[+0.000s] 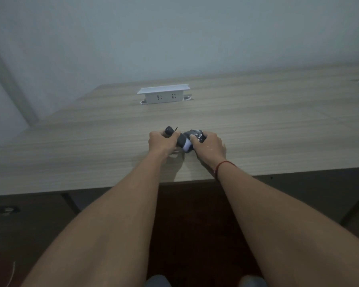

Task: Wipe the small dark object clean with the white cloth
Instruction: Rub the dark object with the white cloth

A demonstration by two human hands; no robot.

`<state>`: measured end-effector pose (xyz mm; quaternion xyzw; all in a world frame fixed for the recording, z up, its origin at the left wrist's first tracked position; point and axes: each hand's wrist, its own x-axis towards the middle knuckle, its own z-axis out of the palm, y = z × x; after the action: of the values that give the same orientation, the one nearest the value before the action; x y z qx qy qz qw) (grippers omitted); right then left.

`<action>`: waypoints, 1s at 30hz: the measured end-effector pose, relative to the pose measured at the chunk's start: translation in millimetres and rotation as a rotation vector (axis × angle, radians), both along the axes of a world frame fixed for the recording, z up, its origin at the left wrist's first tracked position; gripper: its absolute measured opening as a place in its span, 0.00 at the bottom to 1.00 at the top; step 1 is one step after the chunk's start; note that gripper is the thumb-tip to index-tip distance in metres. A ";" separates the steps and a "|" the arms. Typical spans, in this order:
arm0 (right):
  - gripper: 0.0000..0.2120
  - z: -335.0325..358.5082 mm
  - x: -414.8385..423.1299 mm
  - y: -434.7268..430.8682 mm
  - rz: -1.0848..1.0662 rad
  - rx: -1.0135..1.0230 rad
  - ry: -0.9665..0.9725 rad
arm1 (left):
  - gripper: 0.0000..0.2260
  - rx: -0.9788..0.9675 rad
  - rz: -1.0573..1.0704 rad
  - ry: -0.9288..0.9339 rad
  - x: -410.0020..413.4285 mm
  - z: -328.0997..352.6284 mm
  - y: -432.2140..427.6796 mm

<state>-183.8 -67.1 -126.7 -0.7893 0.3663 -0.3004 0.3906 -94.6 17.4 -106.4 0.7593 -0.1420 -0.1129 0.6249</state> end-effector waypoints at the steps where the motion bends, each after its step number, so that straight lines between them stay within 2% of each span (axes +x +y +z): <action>1: 0.16 -1.9 -0.1 0.4 0.021 0.000 -0.008 | 0.07 0.005 0.035 -0.034 3.6 -1.5 0.4; 4: 0.19 -5.5 -4.9 -2.3 0.103 0.018 -0.014 | 0.14 0.092 0.128 -0.141 5.7 0.9 -2.2; 7: 0.21 -4.2 -8.1 -5.3 0.153 -0.042 0.047 | 0.16 0.113 0.199 -0.214 6.6 9.6 -1.5; 11: 0.33 -2.9 -5.3 0.4 0.117 -0.167 0.165 | 0.16 0.068 0.080 -0.230 11.2 14.3 3.5; 15: 0.31 -3.7 -4.3 -6.7 0.148 -0.172 0.187 | 0.18 0.257 0.076 -0.323 21.1 10.1 17.6; 20: 0.24 0.0 -3.4 -4.1 0.142 -0.156 0.150 | 0.16 0.122 0.111 -0.361 12.2 8.0 14.8; 24: 0.26 -2.7 -3.9 -5.1 0.143 -0.132 0.142 | 0.17 0.302 0.053 -0.423 8.7 12.5 10.7; 30: 0.28 -0.4 -5.0 -6.3 0.169 -0.119 0.127 | 0.17 0.299 -0.007 -0.469 4.2 28.7 2.6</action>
<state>-188.9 -73.5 -127.2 -0.8567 0.3039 -0.2368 0.3429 -90.5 20.0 -77.7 0.8481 -0.2671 0.0444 0.4555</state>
